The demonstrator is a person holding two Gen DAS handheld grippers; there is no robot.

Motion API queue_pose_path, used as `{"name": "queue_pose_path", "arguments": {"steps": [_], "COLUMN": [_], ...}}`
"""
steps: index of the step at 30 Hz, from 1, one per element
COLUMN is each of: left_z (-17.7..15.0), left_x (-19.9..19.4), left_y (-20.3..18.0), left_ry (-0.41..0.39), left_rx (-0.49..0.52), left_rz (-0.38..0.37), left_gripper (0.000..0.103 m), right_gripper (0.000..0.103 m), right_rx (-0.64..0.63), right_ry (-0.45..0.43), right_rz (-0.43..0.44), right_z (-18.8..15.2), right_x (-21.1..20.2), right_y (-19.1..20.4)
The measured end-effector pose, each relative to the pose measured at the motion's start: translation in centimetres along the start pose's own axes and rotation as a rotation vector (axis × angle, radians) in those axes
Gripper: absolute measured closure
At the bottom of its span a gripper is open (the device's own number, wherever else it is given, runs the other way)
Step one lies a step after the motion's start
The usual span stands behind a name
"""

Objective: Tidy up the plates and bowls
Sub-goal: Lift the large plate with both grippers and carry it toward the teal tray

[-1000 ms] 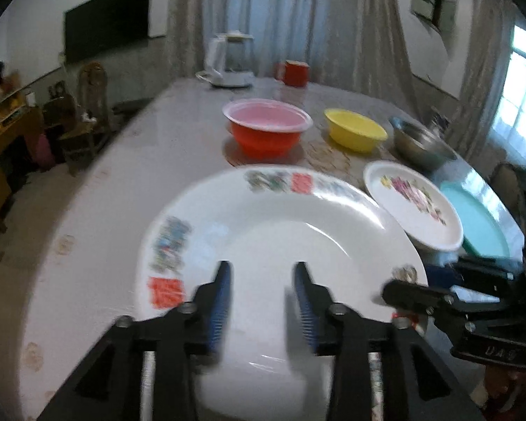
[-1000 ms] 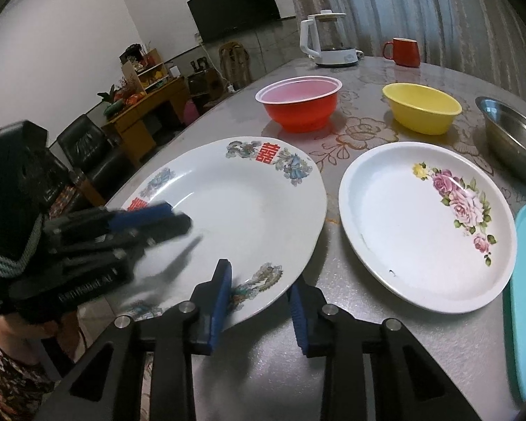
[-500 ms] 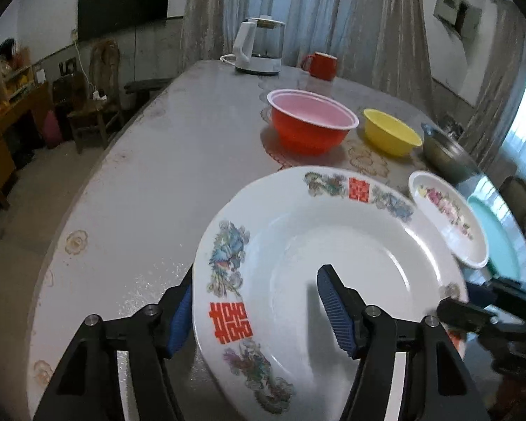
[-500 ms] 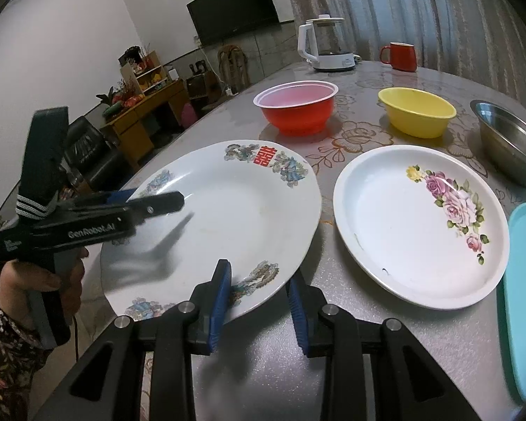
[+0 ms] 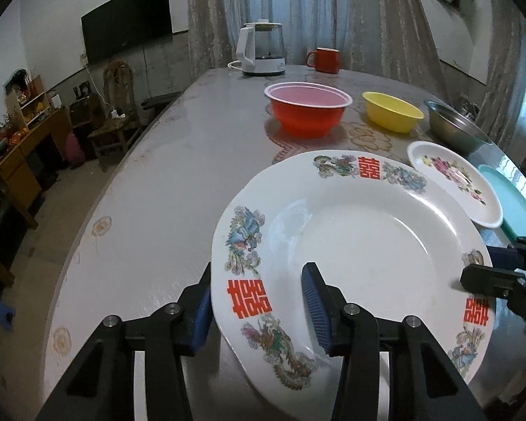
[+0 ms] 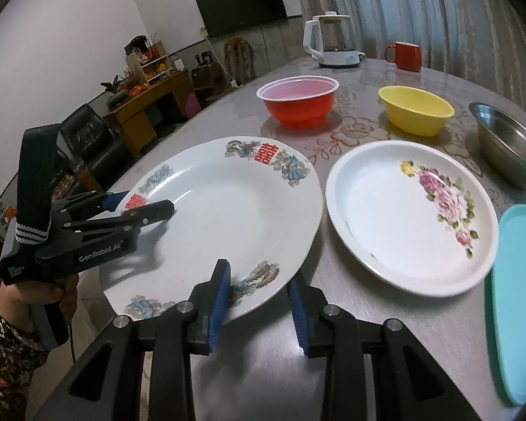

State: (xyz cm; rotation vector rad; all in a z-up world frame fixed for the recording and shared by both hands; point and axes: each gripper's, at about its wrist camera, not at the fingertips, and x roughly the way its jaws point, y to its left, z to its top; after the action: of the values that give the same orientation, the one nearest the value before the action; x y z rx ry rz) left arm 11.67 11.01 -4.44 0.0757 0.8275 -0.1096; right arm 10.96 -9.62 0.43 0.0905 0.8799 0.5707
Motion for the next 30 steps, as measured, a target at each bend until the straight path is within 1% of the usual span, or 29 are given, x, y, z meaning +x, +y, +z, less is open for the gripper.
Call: {"name": "queue_pose_path", "arguments": {"steps": [6, 10, 14, 17, 20, 21, 23, 25, 27, 29, 30], "left_z": [-2.0, -3.3, -3.5, -3.0, -2.7, -2.8, -2.8, -2.8, -3.1, -3.3, -3.4], "left_x": [-2.0, -3.4, -3.6, -3.2, -2.3, -2.3, -2.1, -2.0, -2.0, -2.2, -2.4], "left_y": [-1.8, -3.0, -3.4, -3.0, -3.5, -3.8, -4.0, -3.7, -3.6, -3.7, -3.9], "left_ry": [0.002, 0.010, 0.001, -0.011, -0.007, -0.020, -0.031, -0.034, -0.045, -0.054, -0.057], "left_rx": [-0.031, -0.037, -0.013, -0.017, 0.034, 0.053, 0.057, 0.033, 0.020, 0.020, 0.027], "left_rz": [-0.042, -0.096, -0.119, -0.140, -0.118, -0.103, -0.106, -0.125, -0.129, -0.120, -0.115], "left_gripper": [0.055, 0.054, 0.053, 0.053, 0.048, 0.044, 0.041, 0.042, 0.044, 0.044, 0.044], "right_gripper": [0.069, 0.069, 0.069, 0.070, 0.069, 0.069, 0.069, 0.069, 0.071, 0.072, 0.071], "right_rx": [-0.019, 0.018, 0.026, 0.056, 0.023, 0.011, 0.005, 0.021, 0.037, 0.008, -0.030], "right_ry": [0.035, 0.082, 0.065, 0.033, 0.009, 0.008, 0.008, 0.008, 0.003, -0.012, -0.018], "right_rz": [0.007, 0.083, 0.094, 0.070, -0.019, -0.028, -0.037, -0.019, -0.003, -0.016, -0.050], "right_z": [-1.7, -2.9, -3.7, -3.5, -3.2, -3.1, -3.1, -3.1, -3.3, -3.2, -3.3], "right_x": [-1.8, -2.5, -3.1, -3.1, -2.9, -2.8, -2.5, -2.0, -1.7, -1.6, -1.5], "right_y": [-0.8, -1.6, -2.1, -2.7, -2.5, -2.4, -2.1, -2.3, -2.3, -2.0, -1.5]}}
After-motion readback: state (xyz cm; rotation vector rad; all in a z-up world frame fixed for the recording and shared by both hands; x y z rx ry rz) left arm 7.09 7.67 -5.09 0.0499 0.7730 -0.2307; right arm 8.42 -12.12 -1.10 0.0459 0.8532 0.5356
